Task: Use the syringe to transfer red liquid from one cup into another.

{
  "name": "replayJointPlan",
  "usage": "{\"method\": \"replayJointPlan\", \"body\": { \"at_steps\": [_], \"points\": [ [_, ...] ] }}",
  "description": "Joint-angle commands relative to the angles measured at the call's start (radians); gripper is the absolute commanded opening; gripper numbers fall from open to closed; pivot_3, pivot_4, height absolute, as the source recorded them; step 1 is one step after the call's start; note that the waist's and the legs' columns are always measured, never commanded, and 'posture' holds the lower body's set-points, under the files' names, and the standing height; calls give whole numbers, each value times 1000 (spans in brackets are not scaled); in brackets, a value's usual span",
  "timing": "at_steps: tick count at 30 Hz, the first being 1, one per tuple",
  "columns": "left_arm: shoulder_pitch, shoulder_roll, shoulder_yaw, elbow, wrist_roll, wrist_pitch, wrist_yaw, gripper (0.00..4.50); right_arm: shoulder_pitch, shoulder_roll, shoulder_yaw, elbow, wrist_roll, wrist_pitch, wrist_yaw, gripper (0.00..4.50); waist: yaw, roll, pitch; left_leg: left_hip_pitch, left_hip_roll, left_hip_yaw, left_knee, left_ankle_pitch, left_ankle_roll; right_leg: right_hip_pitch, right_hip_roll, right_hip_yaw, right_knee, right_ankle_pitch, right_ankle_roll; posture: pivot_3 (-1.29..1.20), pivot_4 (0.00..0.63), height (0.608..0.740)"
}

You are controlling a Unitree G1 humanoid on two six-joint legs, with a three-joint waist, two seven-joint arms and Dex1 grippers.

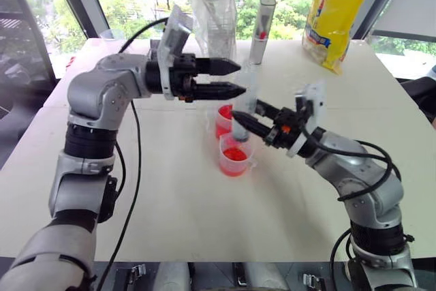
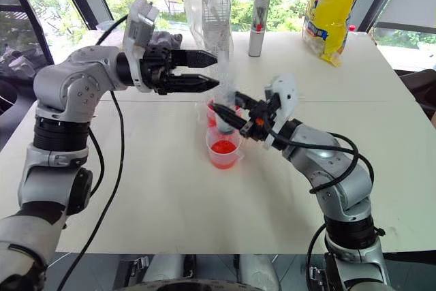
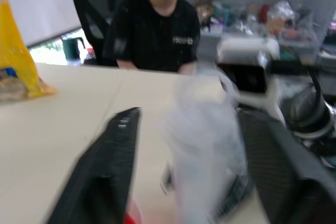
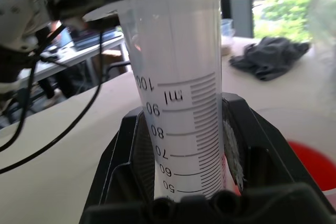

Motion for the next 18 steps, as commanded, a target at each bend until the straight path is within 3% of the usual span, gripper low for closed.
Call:
{"method": "replayJointPlan", "body": {
  "at_steps": [1,9,15,18],
  "points": [
    [-8,42,27,-3,-3,9,-3,4474,-21,3,-28,-62,28,-28,0,1420,-1,0,0,0,0,0,0,0,0,0,0,0,0,0,0,0,150,740],
    [39,223,114,42,8,2,-8,4474,-23,-2,-31,-65,46,-19,2,1420,-3,0,0,0,1,0,-1,0,0,0,0,0,0,0,0,0,150,740],
    [81,236,138,6,-17,9,21,4474,-29,-22,-34,-59,69,9,11,1420,5,0,0,-1,0,0,0,0,0,0,-1,-1,-1,0,0,0,150,740],
    [101,217,144,-21,-27,13,44,4474,-114,-54,-60,-24,89,97,-37,1420,2,0,0,-1,0,0,0,0,0,0,-1,-1,-1,0,0,0,150,740]
  ]
}}
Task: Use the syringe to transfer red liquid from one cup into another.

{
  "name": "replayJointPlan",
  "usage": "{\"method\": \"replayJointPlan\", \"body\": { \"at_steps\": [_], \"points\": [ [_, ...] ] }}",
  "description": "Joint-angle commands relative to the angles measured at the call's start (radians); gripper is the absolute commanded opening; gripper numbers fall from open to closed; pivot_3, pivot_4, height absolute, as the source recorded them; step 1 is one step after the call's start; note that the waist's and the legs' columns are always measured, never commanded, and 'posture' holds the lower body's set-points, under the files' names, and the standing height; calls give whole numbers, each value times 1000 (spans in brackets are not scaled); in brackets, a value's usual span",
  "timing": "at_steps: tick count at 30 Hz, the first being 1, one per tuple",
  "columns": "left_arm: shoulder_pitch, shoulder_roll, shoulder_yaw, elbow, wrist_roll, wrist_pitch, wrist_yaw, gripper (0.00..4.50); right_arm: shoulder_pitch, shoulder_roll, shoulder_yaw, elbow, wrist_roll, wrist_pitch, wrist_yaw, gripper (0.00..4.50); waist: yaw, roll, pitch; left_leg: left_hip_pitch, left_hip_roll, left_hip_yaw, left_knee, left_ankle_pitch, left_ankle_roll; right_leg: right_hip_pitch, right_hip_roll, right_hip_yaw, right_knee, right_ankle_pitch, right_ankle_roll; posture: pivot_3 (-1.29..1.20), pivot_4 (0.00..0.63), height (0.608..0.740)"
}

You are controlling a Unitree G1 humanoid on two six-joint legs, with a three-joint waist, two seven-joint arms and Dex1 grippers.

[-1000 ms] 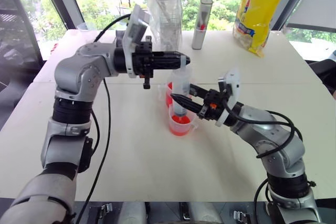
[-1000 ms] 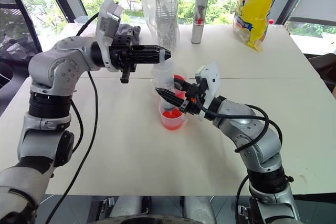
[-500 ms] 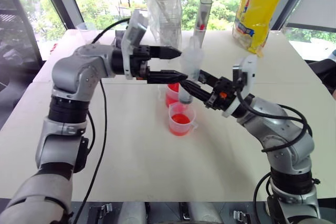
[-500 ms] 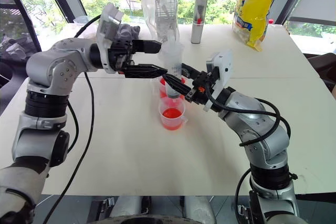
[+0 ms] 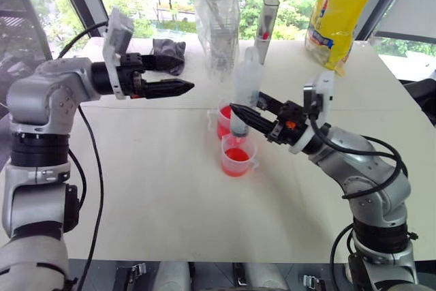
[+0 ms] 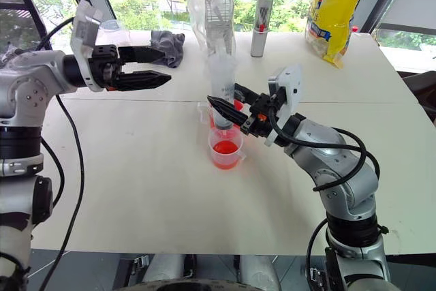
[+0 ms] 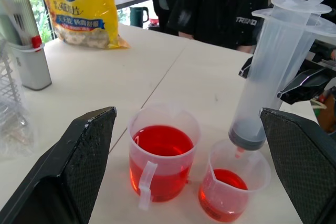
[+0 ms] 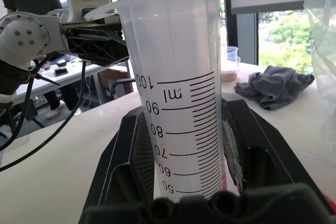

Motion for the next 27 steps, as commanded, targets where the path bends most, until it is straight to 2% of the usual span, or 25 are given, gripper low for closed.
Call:
{"method": "replayJointPlan", "body": {
  "at_steps": [1,5,8,12,15,20,27],
  "points": [
    [-1,-16,29,-52,-27,-1,26,4474,-113,-43,-52,16,25,84,-56,1420,-3,0,0,0,0,0,0,0,0,0,0,0,0,0,0,0,150,740],
    [16,-37,29,-70,-30,-3,45,4474,-263,-118,-112,114,80,259,-110,1420,-4,0,0,1,0,0,0,0,0,0,0,0,1,0,0,0,150,740],
    [34,-53,27,-80,-35,-12,55,4474,-437,-198,-146,283,98,483,-149,1420,-3,1,1,0,0,1,-1,0,0,-1,0,1,1,0,0,0,150,740],
    [67,-73,27,-104,-35,-30,68,4474,-594,-261,-79,511,17,692,-186,1420,-3,0,0,0,0,1,-1,0,0,-1,0,2,1,0,0,0,150,740],
    [100,-65,10,-120,-5,-72,60,4474,-645,-277,22,653,-73,781,-210,1420,-6,0,0,0,0,1,-2,0,0,-2,0,2,-1,0,-1,0,150,740],
    [143,-52,10,-168,-12,-80,51,4474,-661,-260,142,803,-125,873,-158,1420,-6,1,1,-1,0,3,-3,0,1,-4,0,4,-1,0,0,0,150,740],
    [170,-41,16,-211,-13,-72,70,4474,-642,-200,180,912,-205,865,-146,1420,-6,1,1,-1,0,3,-2,0,1,-4,0,4,-1,0,0,0,150,740]
  ]
}}
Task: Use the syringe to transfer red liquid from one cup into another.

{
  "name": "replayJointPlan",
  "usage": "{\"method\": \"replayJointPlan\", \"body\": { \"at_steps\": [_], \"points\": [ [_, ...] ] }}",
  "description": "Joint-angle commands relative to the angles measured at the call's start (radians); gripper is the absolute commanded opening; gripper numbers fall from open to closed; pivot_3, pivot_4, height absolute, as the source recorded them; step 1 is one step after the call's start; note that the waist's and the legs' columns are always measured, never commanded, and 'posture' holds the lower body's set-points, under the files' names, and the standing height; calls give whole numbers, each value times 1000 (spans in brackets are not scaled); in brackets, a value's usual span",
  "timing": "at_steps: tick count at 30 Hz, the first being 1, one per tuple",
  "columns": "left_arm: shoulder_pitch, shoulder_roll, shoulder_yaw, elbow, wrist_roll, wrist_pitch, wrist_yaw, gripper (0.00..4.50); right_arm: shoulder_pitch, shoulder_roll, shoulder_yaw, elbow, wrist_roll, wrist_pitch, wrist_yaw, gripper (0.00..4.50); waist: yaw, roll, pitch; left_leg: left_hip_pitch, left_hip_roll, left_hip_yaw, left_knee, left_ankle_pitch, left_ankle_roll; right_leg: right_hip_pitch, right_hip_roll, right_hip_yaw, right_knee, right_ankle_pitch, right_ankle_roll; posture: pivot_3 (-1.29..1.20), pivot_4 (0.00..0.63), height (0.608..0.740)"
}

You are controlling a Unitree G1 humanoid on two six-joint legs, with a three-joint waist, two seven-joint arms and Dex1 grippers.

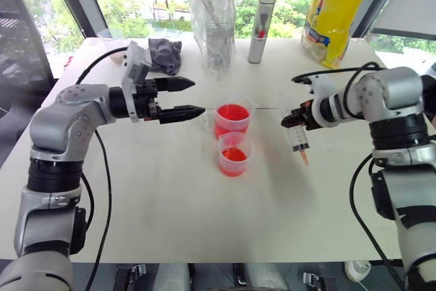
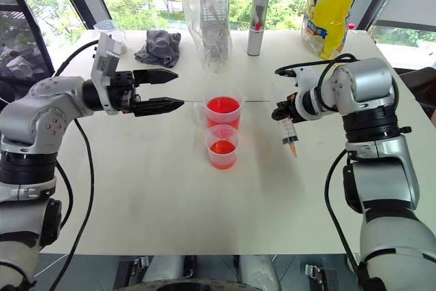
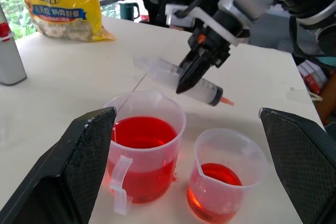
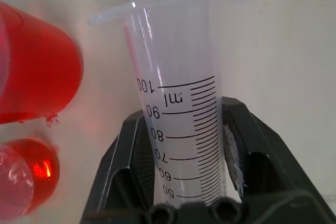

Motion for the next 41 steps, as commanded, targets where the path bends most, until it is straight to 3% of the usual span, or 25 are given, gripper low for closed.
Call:
{"method": "replayJointPlan", "body": {
  "at_steps": [1,11,17,18,23,31,35,41],
  "points": [
    [-1,16,22,-45,-15,-3,11,4474,-12,13,-5,21,-45,-6,3,1420,0,0,0,0,0,0,0,0,0,0,0,0,0,0,0,0,150,740],
    [12,26,13,-70,-14,3,23,4474,55,52,-8,27,-100,21,8,1420,0,0,0,0,0,0,0,0,0,0,0,0,0,0,0,0,150,740],
    [43,42,4,-102,-15,8,13,4500,68,48,-24,-3,-83,28,18,4213,-1,0,0,0,0,0,0,0,0,0,0,0,0,0,0,0,150,740],
    [48,45,7,-111,-23,14,11,4500,69,41,-23,-15,-71,28,20,4432,-1,0,0,0,0,0,0,0,0,0,0,0,0,0,0,0,150,740],
    [68,59,13,-142,-46,40,13,4500,81,-19,-32,-117,2,28,39,4432,0,0,0,0,0,0,0,0,0,0,0,0,0,0,0,0,150,740],
    [145,113,58,-192,-74,69,38,4500,139,-271,-98,-409,291,28,78,4432,2,0,0,0,0,0,-1,0,0,0,0,0,-1,0,0,0,150,740],
    [163,133,76,-203,-86,73,54,4500,208,-335,-232,-595,414,28,171,4432,-1,0,0,1,0,-1,-1,0,0,1,0,0,-1,0,0,0,150,740],
    [176,165,93,-207,-97,81,54,4500,436,-441,-458,-808,487,-186,405,4432,5,0,0,1,0,-1,-1,0,0,2,0,-1,-2,0,1,0,150,740]
  ]
}}
